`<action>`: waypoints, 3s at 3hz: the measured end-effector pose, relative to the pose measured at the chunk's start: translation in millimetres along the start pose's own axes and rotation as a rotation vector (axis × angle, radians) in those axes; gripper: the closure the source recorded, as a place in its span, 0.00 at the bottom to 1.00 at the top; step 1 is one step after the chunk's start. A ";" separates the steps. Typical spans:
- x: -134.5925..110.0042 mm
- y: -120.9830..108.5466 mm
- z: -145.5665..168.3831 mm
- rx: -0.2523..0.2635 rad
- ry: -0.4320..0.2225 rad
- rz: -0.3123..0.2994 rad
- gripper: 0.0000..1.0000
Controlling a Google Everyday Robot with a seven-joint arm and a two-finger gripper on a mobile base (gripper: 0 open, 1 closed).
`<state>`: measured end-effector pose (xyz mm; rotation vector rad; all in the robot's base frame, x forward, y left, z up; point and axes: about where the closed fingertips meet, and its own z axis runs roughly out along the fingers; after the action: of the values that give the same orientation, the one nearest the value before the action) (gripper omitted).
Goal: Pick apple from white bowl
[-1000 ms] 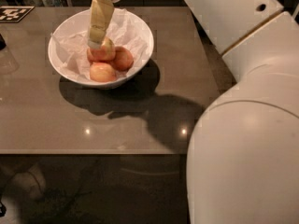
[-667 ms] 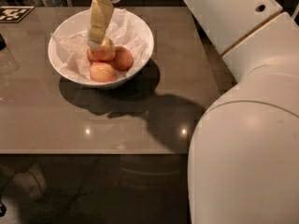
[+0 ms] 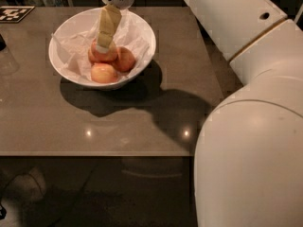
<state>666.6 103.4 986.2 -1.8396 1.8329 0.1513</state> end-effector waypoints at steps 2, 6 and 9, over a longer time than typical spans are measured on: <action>11.0 0.6 31.0 -0.036 0.024 0.028 0.00; 19.7 10.2 74.8 -0.133 0.033 0.081 0.09; 19.5 10.1 74.6 -0.133 0.033 0.081 0.79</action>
Offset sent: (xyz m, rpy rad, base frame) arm 0.0096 0.0040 -0.0461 -0.0359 0.0774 -0.0223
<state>679.7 119.4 911.2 -1.8670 1.9639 0.2802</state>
